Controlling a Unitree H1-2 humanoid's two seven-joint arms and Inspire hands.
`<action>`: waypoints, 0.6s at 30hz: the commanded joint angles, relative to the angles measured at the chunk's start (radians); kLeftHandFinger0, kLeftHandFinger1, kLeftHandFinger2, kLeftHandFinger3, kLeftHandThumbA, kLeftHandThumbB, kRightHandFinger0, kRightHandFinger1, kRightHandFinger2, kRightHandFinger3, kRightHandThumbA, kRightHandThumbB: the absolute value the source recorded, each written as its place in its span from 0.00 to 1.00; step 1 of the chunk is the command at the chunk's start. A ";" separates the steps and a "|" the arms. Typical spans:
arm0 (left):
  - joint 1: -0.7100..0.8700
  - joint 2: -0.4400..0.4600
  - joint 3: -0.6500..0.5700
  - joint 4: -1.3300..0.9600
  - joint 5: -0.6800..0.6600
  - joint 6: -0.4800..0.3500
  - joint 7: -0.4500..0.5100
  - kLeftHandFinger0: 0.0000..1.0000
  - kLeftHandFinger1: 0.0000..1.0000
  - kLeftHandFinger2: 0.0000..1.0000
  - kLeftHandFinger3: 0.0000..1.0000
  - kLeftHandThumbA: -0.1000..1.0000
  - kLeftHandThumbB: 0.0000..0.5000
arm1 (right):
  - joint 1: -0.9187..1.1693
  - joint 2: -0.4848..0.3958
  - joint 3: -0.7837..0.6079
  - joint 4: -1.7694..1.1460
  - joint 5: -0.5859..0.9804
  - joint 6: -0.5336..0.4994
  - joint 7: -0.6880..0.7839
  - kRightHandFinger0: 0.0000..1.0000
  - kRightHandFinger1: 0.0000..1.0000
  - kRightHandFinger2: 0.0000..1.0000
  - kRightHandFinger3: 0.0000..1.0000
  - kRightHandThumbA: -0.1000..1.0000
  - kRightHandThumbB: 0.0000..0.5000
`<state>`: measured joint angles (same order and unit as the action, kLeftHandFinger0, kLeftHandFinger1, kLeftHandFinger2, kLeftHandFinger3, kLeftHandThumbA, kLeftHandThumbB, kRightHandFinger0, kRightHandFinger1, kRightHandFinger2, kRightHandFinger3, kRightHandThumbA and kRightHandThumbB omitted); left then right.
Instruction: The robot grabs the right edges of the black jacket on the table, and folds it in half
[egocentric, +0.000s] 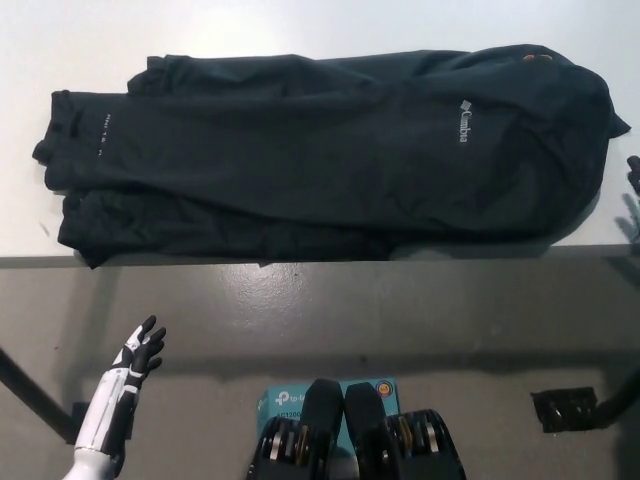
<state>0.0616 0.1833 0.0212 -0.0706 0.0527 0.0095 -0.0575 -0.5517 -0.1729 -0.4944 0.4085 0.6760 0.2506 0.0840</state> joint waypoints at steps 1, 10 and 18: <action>0.002 0.005 0.012 -0.026 0.001 -0.057 0.008 1.00 1.00 1.00 1.00 1.00 0.16 | -0.068 -0.002 -0.020 0.059 0.094 0.017 0.089 1.00 1.00 1.00 1.00 1.00 0.41; 0.003 0.005 0.014 -0.026 -0.001 -0.050 0.005 1.00 1.00 1.00 1.00 1.00 0.16 | -0.085 -0.002 -0.023 0.081 0.121 0.036 0.096 1.00 1.00 1.00 1.00 1.00 0.44; 0.001 0.005 0.017 -0.034 -0.006 -0.045 0.004 1.00 1.00 1.00 1.00 1.00 0.16 | -0.093 -0.003 -0.017 0.147 0.121 0.029 0.119 1.00 1.00 1.00 1.00 1.00 0.44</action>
<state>0.0620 0.1834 0.0250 -0.0706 0.0513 -0.0093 -0.0576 -0.5851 -0.1696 -0.5078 0.5397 0.7631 0.2748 0.1531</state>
